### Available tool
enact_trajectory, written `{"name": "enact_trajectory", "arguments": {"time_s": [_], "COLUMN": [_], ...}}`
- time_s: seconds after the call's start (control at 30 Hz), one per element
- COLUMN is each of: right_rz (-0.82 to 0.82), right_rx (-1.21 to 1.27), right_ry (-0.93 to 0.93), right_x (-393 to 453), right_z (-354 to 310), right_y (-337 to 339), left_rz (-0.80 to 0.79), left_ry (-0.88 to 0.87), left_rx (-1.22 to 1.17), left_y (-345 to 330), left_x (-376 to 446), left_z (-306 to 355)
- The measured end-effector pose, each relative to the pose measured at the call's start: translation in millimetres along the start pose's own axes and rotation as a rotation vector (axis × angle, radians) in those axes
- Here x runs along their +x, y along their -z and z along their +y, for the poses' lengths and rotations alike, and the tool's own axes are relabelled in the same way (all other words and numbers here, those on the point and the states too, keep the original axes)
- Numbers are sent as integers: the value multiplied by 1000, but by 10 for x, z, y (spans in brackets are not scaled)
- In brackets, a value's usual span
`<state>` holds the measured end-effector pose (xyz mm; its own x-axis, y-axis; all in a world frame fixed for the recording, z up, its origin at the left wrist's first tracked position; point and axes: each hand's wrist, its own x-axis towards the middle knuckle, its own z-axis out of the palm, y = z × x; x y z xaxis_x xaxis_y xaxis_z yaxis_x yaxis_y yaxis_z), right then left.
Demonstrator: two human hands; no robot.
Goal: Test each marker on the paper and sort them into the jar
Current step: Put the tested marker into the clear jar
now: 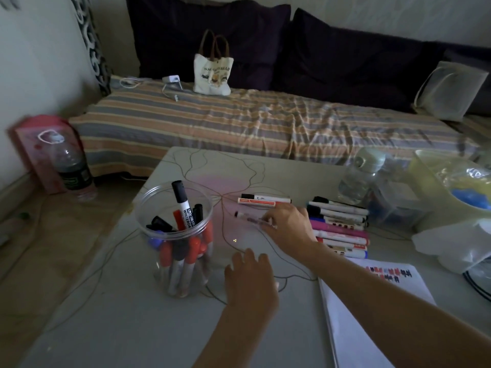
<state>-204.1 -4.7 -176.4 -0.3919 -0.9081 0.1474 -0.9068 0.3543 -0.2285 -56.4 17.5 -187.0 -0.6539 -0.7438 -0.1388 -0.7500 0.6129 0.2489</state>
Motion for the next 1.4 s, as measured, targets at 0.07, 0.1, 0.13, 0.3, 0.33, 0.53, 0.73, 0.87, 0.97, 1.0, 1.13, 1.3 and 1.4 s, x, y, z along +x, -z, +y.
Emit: {"name": "enact_trajectory", "arguments": {"time_s": [0.07, 0.1, 0.13, 0.3, 0.33, 0.53, 0.73, 0.87, 0.97, 1.0, 1.13, 1.3, 1.4], "right_rz": [135, 183, 215, 147, 122, 2, -205, -285, -193, -145, 70, 188, 211], "right_rx": [345, 483, 589, 1132, 1211, 1540, 1159, 1050, 1051, 987, 601, 531, 502], "right_ry": [-127, -195, -257, -533, -563, -605, -513, -439, -466, -450, -266, -163, -145], "right_x": [-133, -233, -360, -1239, -1384, -1821, -1884, -1887, -1868, -1862, -1884, -1941, -1944], "right_z": [-53, -44, -17, 280, 319, 550, 808, 802, 836, 838, 802, 803, 807], "right_y": [266, 434, 592, 974, 993, 995, 1044, 1003, 957, 937, 809, 749, 733], "left_rz": [55, 85, 105, 103, 101, -26, -83, -182, -95, -63, 41, 86, 95], "left_ry": [-4, 5, 19, 89, 100, 192, 181, 97, 174, 210, 307, 408, 420], "left_rx": [-216, -384, -569, -1376, -1462, -1808, -1861, -1752, -1700, -1688, -1691, -1711, -1713], "left_y": [48, 86, 120, 207, 195, 214, 305, 205, 130, 111, 91, 88, 86], "left_x": [12, 24, 35, -1, -28, -213, -179, -212, -201, -196, -194, -225, -233], "left_z": [44, 77, 113, 394, 453, 750, 783, 919, 1042, 1069, 1141, 1235, 1266]}}
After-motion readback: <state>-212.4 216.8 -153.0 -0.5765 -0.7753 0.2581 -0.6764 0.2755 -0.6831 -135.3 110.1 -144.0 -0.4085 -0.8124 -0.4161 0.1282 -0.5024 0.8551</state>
